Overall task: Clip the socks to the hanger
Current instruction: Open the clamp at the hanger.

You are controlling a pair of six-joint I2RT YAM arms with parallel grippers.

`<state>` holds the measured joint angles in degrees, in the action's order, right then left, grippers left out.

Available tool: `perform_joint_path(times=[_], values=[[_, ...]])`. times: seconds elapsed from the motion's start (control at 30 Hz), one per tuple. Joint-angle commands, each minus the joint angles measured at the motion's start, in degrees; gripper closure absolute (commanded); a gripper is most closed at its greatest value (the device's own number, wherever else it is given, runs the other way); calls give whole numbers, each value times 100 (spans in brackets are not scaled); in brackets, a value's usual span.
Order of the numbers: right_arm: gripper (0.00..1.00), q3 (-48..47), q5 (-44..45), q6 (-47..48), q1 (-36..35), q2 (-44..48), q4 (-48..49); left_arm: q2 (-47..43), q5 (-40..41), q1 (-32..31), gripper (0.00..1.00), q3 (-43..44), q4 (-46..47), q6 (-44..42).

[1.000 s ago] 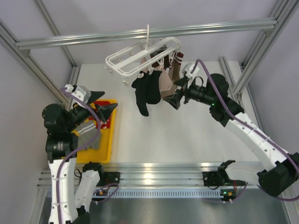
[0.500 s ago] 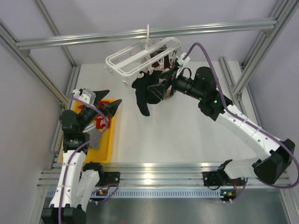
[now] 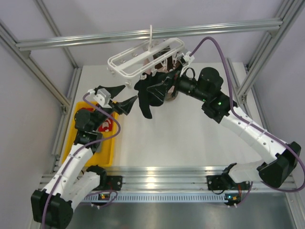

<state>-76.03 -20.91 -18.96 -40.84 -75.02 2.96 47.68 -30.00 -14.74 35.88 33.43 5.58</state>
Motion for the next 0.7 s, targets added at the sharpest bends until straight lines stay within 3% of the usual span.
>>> perform_joint_path(times=[0.0, 0.13, 0.27, 0.4, 0.67], values=[[0, -378, -274, 59, -117, -12, 65, 109, 380, -160, 25, 112, 735, -128], [0, -263, -239, 77, -117, 5, 38, 233, 618, -318, 27, 156, 849, -128], [0, -281, 566, -11, -222, -21, -50, 250, 750, -398, 29, 209, 867, -154], [0, -683, 1264, 524, -538, -187, -663, 277, 829, -407, 30, 305, 849, -119], [0, -1168, 694, 956, -750, -451, -1035, 338, 890, -424, 36, 455, 814, -75]])
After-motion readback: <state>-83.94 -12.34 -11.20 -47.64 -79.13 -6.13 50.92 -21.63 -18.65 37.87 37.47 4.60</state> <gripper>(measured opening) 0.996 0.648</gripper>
